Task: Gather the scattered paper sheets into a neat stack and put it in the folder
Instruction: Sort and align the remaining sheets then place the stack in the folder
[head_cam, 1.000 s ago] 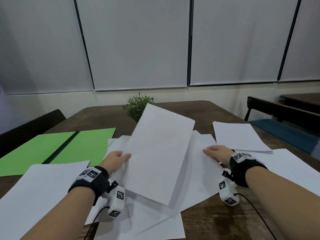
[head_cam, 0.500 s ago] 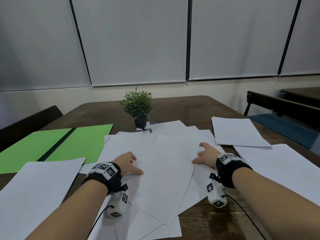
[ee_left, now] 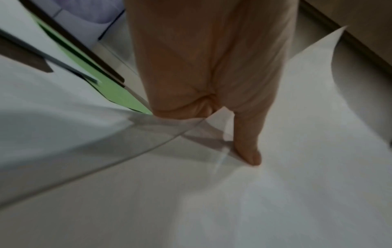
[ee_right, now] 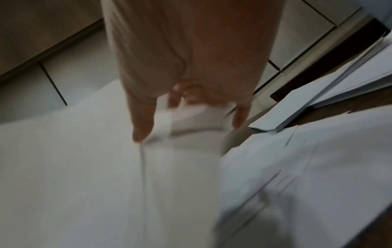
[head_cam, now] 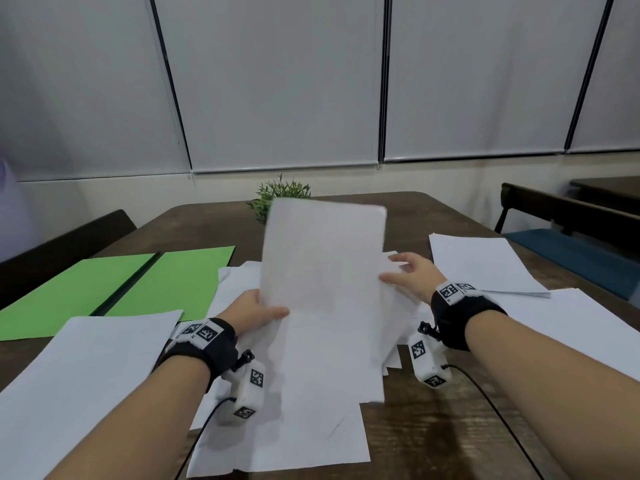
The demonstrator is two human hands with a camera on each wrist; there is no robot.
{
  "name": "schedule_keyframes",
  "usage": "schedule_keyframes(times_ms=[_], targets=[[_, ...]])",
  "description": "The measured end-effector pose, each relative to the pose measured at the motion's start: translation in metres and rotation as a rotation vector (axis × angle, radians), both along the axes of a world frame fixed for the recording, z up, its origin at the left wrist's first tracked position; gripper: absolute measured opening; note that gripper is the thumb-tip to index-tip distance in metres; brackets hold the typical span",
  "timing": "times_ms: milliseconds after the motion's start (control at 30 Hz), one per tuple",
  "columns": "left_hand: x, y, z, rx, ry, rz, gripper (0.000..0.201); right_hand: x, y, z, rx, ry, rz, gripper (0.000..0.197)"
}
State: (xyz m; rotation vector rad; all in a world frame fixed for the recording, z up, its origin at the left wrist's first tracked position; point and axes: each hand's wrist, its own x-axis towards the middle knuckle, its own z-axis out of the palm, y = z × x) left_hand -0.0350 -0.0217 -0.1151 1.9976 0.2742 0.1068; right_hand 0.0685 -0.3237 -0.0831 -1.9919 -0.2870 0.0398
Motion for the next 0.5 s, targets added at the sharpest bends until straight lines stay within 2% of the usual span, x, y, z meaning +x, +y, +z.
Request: schedule_keyframes(times_ms=[67, 133, 200, 267, 367, 500], targets=[[-0.001, 0.005, 0.006, -0.103, -0.099, 0.055, 0.028, 0.001, -0.001, -0.006, -0.001, 0.026, -0.116, 0.084], [-0.001, 0.008, 0.013, -0.208, -0.175, 0.083, 0.037, -0.002, 0.000, -0.012, 0.019, 0.173, -0.126, 0.108], [-0.002, 0.005, 0.022, -0.271, -0.230, 0.086, 0.042, -0.008, 0.008, -0.013, 0.100, 0.279, -0.022, 0.112], [-0.001, -0.002, 0.031, -0.322, -0.292, 0.070, 0.044, -0.018, 0.021, -0.003, 0.152, 0.208, 0.108, 0.096], [0.000, -0.016, 0.044, -0.331, -0.435, 0.085, 0.042, -0.028, 0.044, 0.020, 0.322, 0.000, 0.162, 0.050], [0.000, -0.030, 0.057, -0.242, -0.590, 0.084, 0.028, -0.032, 0.061, 0.043, 0.406, -0.186, 0.116, 0.031]])
